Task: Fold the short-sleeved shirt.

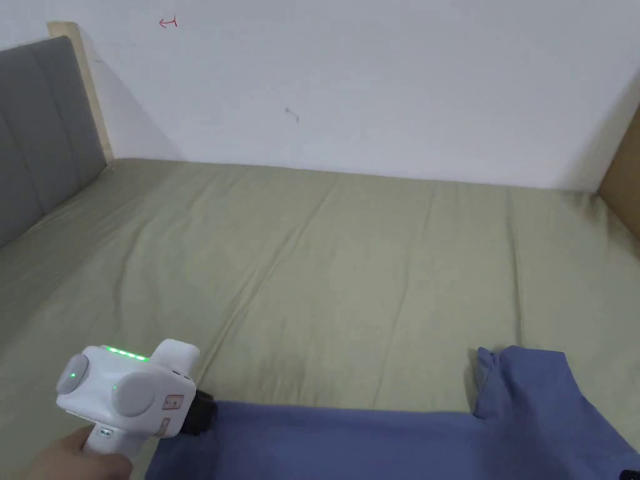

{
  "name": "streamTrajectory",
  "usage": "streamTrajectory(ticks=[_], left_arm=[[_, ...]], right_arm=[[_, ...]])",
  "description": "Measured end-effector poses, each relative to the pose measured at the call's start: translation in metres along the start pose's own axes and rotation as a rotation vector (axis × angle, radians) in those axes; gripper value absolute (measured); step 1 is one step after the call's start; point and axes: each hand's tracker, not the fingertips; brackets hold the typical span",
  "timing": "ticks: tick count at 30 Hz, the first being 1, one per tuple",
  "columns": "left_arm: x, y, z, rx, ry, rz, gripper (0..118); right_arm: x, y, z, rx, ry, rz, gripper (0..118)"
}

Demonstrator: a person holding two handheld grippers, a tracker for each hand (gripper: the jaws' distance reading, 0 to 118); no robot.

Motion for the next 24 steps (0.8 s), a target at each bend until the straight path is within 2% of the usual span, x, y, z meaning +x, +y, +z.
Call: streamTrajectory(ticks=[6,7,9,10,11,12,13,17,18,20,22,24], left_arm=[[0.001,0.005,0.053,0.1,-0.047,0.037,3],[0.0,0.005,0.06,0.105,-0.059,0.041,3],[0.003,0.005,0.076,0.128,-0.068,0.036,3],[0.003,0.003,0.081,0.141,-0.068,0.033,3],[0.004,0.002,0.087,0.152,-0.069,0.033,3],[0.007,0.001,0.093,0.155,-0.074,0.035,3],[0.01,0.0,0.098,0.164,-0.072,0.036,3],[0.013,-0.001,0.108,0.189,-0.09,0.053,3],[0.013,-0.001,0.107,0.191,-0.097,0.061,3],[0.013,-0.002,0.105,0.193,-0.093,0.068,3],[0.012,-0.002,0.101,0.189,-0.085,0.072,3],[0.01,-0.003,0.095,0.173,-0.077,0.085,3]], right_arm=[[0.011,0.038,-0.038,0.025,0.003,0.022,5],[0.013,0.047,-0.046,0.035,-0.011,0.038,14],[0.021,0.069,-0.071,0.04,-0.054,0.071,40],[0.026,0.079,-0.086,0.023,-0.062,0.081,40],[0.03,0.087,-0.103,-0.032,-0.096,0.098,90],[0.034,0.093,-0.122,-0.098,-0.127,0.114,114],[0.038,0.097,-0.132,-0.096,-0.148,0.104,118],[0.043,0.1,-0.175,-0.194,-0.256,0.098,118],[0.06,0.101,-0.189,-0.226,-0.269,0.093,118],[0.067,0.098,-0.201,-0.264,-0.309,0.079,118],[0.071,0.095,-0.203,-0.276,-0.304,0.07,115],[0.072,0.095,-0.198,-0.272,-0.266,0.024,106]])
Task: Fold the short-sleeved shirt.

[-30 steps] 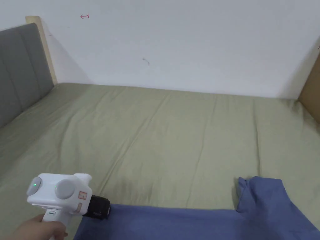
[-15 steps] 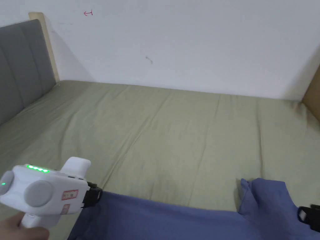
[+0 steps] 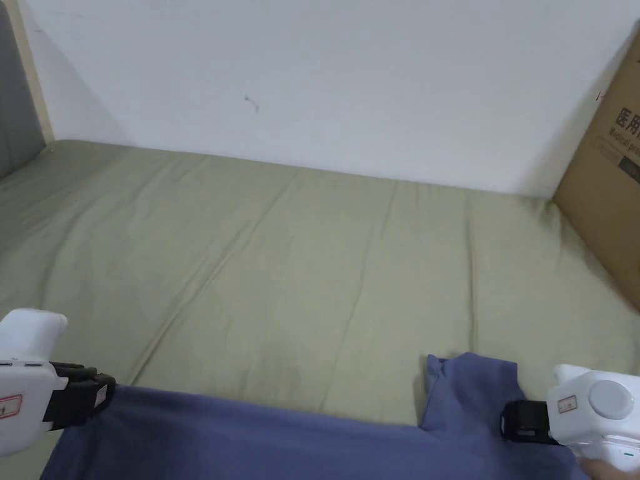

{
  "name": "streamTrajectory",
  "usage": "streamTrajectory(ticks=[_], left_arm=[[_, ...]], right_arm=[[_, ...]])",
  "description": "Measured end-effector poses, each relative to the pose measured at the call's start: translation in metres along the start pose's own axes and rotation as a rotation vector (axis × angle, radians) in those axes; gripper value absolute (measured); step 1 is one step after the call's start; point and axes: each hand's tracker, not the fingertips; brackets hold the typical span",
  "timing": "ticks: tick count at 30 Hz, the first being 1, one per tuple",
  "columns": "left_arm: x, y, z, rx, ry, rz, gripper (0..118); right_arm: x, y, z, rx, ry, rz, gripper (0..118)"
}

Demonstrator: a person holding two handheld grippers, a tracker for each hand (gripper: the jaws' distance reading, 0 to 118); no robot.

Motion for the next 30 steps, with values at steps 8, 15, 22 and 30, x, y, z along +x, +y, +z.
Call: streamTrajectory(ticks=[8,15,22,30], left_arm=[[-0.009,-0.005,-0.004,-0.001,0.004,0.069,3],[-0.019,0.014,0.016,0.124,0.046,0.167,3],[-0.012,0.025,0.049,0.199,0.005,0.14,3],[-0.01,-0.051,0.066,0.046,-0.025,0.11,3]], right_arm=[[-0.015,-0.006,0.057,0.113,0.137,-0.007,0],[0.001,-0.002,0.132,0.352,0.157,-0.054,0],[-0.001,-0.035,0.197,0.476,0.148,-0.044,0],[0.03,-0.155,0.201,0.318,0.153,-0.04,0]])
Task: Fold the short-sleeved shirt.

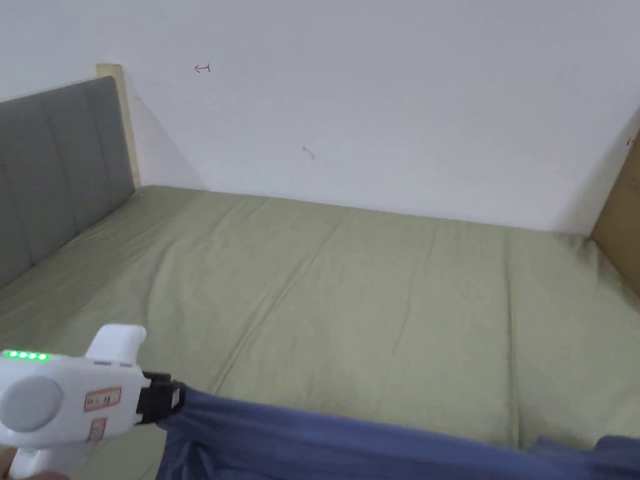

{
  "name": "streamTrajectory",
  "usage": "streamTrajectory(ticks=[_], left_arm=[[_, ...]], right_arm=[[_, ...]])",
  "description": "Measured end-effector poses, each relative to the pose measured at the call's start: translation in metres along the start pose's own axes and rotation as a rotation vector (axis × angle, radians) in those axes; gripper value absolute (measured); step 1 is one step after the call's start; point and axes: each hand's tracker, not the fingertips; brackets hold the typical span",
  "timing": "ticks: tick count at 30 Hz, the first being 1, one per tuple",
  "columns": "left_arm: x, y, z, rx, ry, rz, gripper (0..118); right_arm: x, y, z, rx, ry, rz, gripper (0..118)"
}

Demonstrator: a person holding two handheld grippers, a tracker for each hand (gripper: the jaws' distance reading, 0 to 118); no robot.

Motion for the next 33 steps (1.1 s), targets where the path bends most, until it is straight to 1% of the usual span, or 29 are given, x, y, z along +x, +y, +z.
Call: streamTrajectory(ticks=[3,6,9,10,11,12,13,14,15,16,17,18,19,20,22,23,24,25,26,27,28,29,30,31,32,33], left_arm=[[-0.015,-0.051,-0.006,-0.106,0.011,0.022,3],[-0.018,-0.095,-0.005,-0.194,0.006,0.026,3],[-0.016,-0.118,-0.003,-0.212,0.025,0.007,3],[-0.015,-0.121,-0.001,-0.205,0.023,0.012,5],[-0.013,-0.122,0.003,-0.185,0.02,0.021,15],[-0.014,-0.119,0.007,-0.164,0.01,0.041,38],[-0.013,-0.116,0.011,-0.137,0.01,0.067,72],[-0.011,-0.111,0.018,-0.105,0.037,0.068,106],[-0.007,-0.106,0.025,-0.073,0.039,0.066,114],[-0.005,-0.101,0.032,-0.044,0.034,0.065,114],[-0.002,-0.092,0.043,0.044,0.028,0.052,116],[0.005,-0.085,0.049,0.058,0.012,0.065,115],[0.012,-0.08,0.055,0.084,0.006,0.064,115],[0.021,-0.073,0.062,0.12,0.02,0.038,115],[0.04,-0.061,0.073,0.203,0.031,0.002,115],[0.053,-0.06,0.081,0.242,0.045,-0.015,115],[0.065,-0.054,0.085,0.276,0.062,-0.031,115],[0.076,-0.05,0.088,0.302,0.092,-0.045,115],[0.086,-0.048,0.091,0.332,0.112,-0.05,115],[0.097,-0.05,0.096,0.372,0.114,-0.052,113],[0.104,-0.049,0.1,0.398,0.118,-0.056,105],[0.113,-0.048,0.102,0.418,0.091,-0.05,79],[0.122,-0.048,0.104,0.429,0.089,-0.06,41],[0.129,-0.048,0.103,0.42,0.098,-0.063,0],[0.137,-0.046,0.1,0.408,0.109,-0.074,0],[0.141,-0.05,0.098,0.397,0.107,-0.063,0]], right_arm=[[0.01,-0.059,0.003,-0.127,0.0,-0.01,0],[0.016,-0.106,0.002,-0.225,-0.015,-0.003,0],[0.02,-0.129,-0.003,-0.257,-0.016,0.01,2],[0.021,-0.131,-0.003,-0.256,-0.005,0.002,5],[0.021,-0.13,-0.001,-0.246,0.003,-0.006,16],[0.031,-0.128,-0.008,-0.221,-0.011,-0.008,32],[0.031,-0.123,-0.005,-0.195,-0.029,-0.003,57],[0.029,-0.116,-0.001,-0.169,-0.045,0.004,66],[0.026,-0.109,0.006,-0.134,-0.067,0.015,76],[0.024,-0.101,0.013,-0.093,-0.071,0.026,76],[0.019,-0.093,0.024,-0.04,-0.045,0.027,104],[0.014,-0.084,0.035,0.012,-0.012,0.022,113],[0.009,-0.078,0.044,0.061,0.01,0.017,115],[0.0,-0.072,0.056,0.111,0.028,0.01,115],[-0.015,-0.062,0.073,0.191,0.026,0.004,115],[-0.023,-0.058,0.079,0.23,0.022,0.012,115],[-0.038,-0.055,0.089,0.272,0.012,0.029,115],[-0.047,-0.053,0.093,0.287,0.0,0.052,115],[-0.053,-0.05,0.096,0.285,0.015,0.068,115],[-0.064,-0.049,0.1,0.289,0.013,0.083,115],[-0.072,-0.05,0.104,0.314,0.011,0.098,113],[-0.078,-0.051,0.108,0.353,0.036,0.105,103],[-0.085,-0.053,0.112,0.381,0.02,0.114,77],[-0.093,-0.053,0.113,0.384,-0.015,0.129,28],[-0.1,-0.052,0.109,0.355,-0.03,0.146,0],[-0.103,-0.052,0.112,0.354,-0.041,0.155,0]])
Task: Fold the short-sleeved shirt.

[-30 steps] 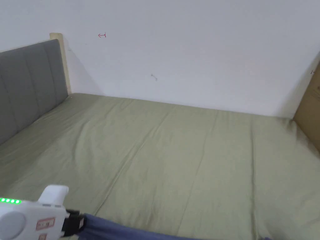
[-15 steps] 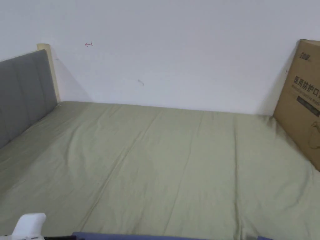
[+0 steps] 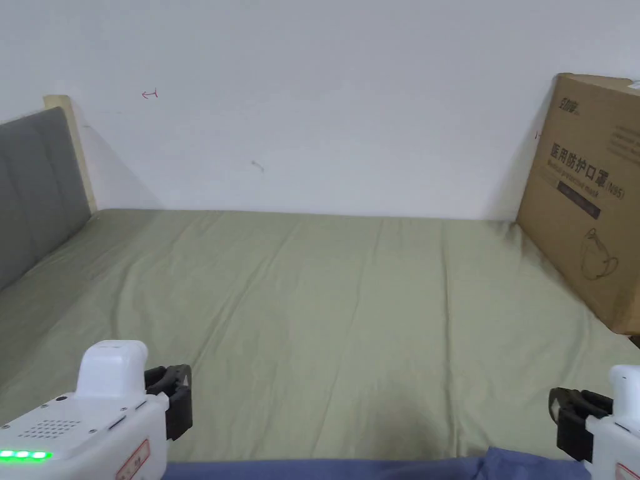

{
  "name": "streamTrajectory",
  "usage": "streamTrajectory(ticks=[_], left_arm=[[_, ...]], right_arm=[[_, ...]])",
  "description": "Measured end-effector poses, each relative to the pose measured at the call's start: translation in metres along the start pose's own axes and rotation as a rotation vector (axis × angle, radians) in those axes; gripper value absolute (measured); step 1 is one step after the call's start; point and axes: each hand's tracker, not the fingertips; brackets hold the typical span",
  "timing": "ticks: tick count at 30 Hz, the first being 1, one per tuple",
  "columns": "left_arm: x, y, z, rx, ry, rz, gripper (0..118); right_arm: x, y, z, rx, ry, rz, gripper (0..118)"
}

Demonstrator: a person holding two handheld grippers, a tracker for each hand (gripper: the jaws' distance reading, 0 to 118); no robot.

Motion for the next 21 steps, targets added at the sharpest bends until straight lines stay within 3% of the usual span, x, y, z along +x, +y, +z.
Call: streamTrajectory(ticks=[2,7,10,14,15,16,17,18,21], left_arm=[[0.002,0.001,-0.004,-0.025,-0.054,0.015,0],[-0.031,0.007,-0.017,-0.104,-0.03,0.008,0],[-0.082,0.006,-0.039,-0.279,-0.089,0.135,0],[-0.16,-0.028,-0.066,-0.471,-0.261,0.441,3],[-0.177,-0.042,-0.071,-0.492,-0.276,0.519,12],[-0.191,-0.053,-0.075,-0.501,-0.292,0.582,33],[-0.202,-0.066,-0.08,-0.518,-0.315,0.656,82],[-0.208,-0.078,-0.084,-0.542,-0.345,0.702,117],[-0.226,-0.112,-0.1,-0.518,-0.42,0.857,118]], right_arm=[[0.002,0.001,-0.003,-0.023,0.086,-0.055,0],[0.007,0.001,-0.013,-0.04,0.057,-0.094,0],[0.011,0.003,-0.015,-0.058,0.061,-0.116,0],[0.013,-0.002,-0.02,-0.088,0.044,-0.086,0],[0.014,-0.005,-0.023,-0.101,0.046,-0.085,0],[0.014,-0.006,-0.025,-0.111,0.048,-0.086,0],[0.013,-0.008,-0.027,-0.124,0.051,-0.089,0],[0.011,-0.01,-0.029,-0.137,0.053,-0.091,0],[0.005,-0.015,-0.035,-0.168,0.054,-0.095,0]])
